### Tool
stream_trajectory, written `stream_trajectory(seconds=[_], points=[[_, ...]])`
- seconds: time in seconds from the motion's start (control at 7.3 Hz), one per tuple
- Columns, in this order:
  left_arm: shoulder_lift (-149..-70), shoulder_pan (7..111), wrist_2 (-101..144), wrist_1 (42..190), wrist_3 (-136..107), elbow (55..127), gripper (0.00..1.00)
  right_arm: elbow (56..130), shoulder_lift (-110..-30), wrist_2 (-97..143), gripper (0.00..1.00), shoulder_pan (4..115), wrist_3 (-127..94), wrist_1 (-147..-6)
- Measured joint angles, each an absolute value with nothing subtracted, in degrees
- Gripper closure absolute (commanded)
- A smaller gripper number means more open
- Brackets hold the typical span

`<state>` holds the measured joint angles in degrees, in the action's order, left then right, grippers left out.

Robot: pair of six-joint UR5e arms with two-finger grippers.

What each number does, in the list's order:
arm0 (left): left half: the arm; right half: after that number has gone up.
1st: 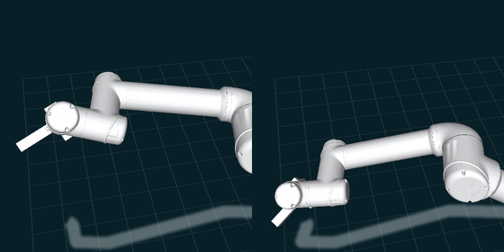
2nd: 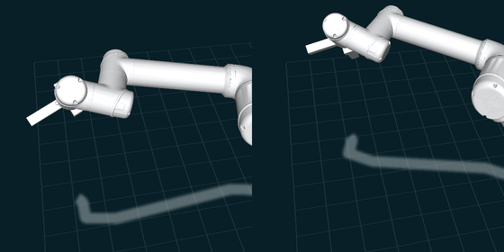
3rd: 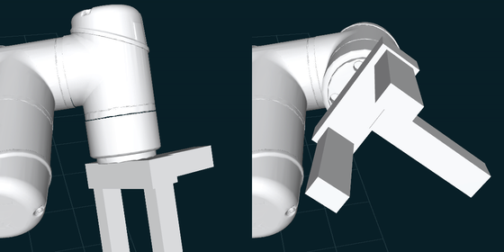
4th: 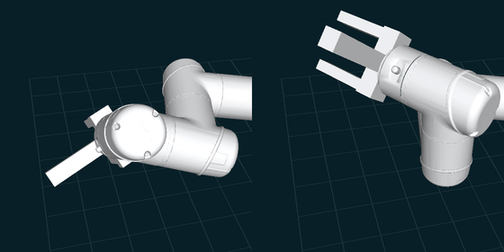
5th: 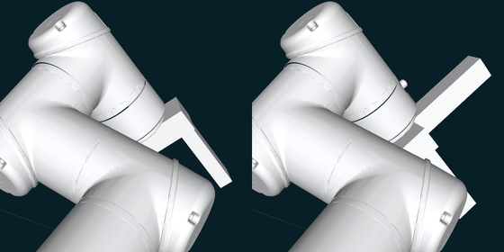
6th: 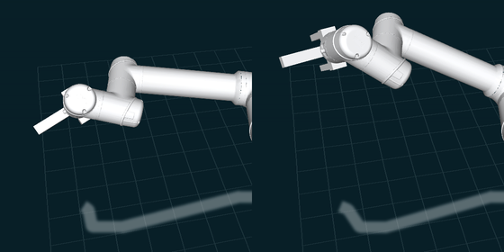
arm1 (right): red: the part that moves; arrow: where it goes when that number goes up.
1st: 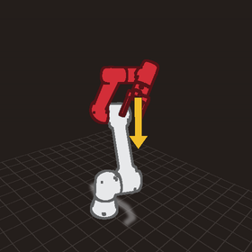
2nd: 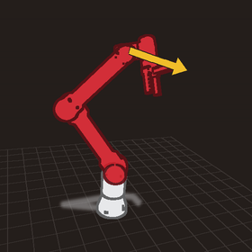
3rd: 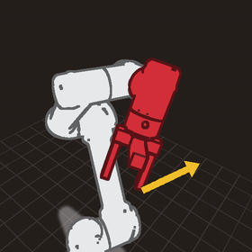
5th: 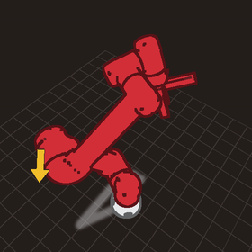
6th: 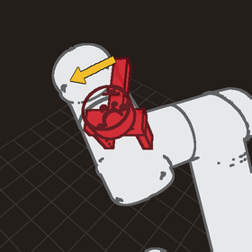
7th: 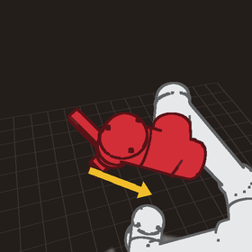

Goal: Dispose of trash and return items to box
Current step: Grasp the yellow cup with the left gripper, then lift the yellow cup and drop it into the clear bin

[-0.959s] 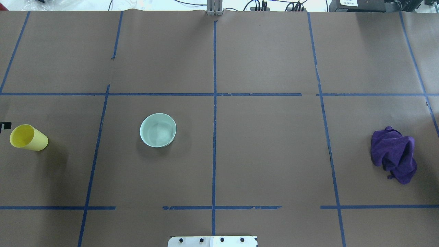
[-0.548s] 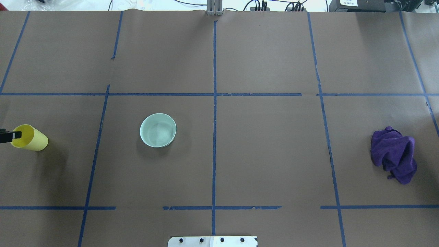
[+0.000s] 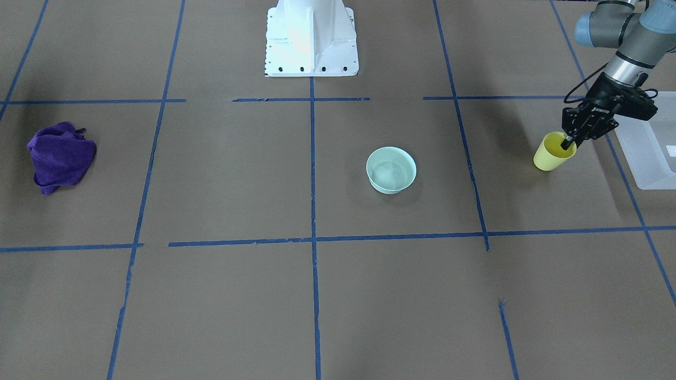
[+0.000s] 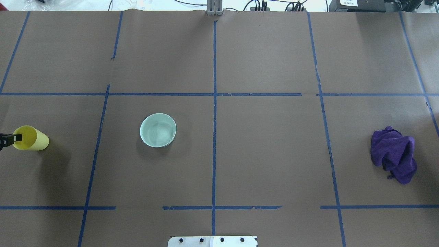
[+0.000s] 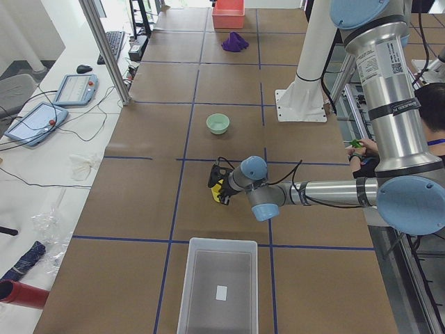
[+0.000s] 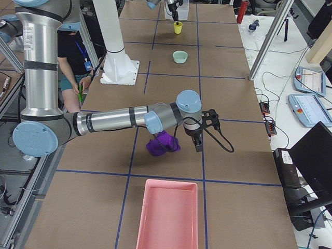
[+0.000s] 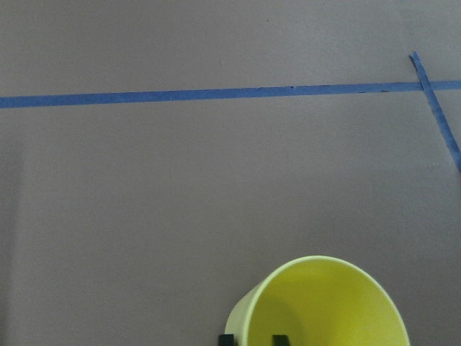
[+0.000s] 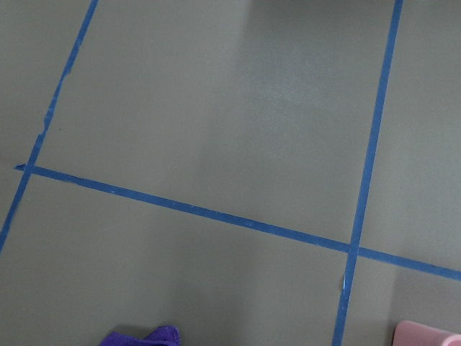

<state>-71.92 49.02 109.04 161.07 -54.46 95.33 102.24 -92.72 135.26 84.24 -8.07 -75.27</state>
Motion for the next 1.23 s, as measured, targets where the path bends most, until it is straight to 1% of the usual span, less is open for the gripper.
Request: stream_trajectory(seconds=[0.27,0.55,0.82,0.96,1.23], points=[[-71.9,51.2,113.6,160.8,-49.1,95.7,1.00,102.2,-92.8,135.3,0.00,84.2,-8.0,-75.2],[-72.1,60.7,124.1,158.0,-37.4,95.8,1.00,102.2,-92.9,135.3,0.00,84.2,-8.0,-75.3],[-72.6,72.2,130.8,147.9,-19.4,96.1,1.00,102.2,-92.9,135.3,0.00,84.2,-8.0,-75.3],[-73.5,78.7,132.3,140.1,-7.8,96.2,1.00,102.2,-92.9,135.3,0.00,84.2,-8.0,-75.3],[-77.3,89.3,132.8,125.6,13.7,95.0,1.00,102.1,-92.9,135.3,0.00,84.2,-8.0,-75.3]])
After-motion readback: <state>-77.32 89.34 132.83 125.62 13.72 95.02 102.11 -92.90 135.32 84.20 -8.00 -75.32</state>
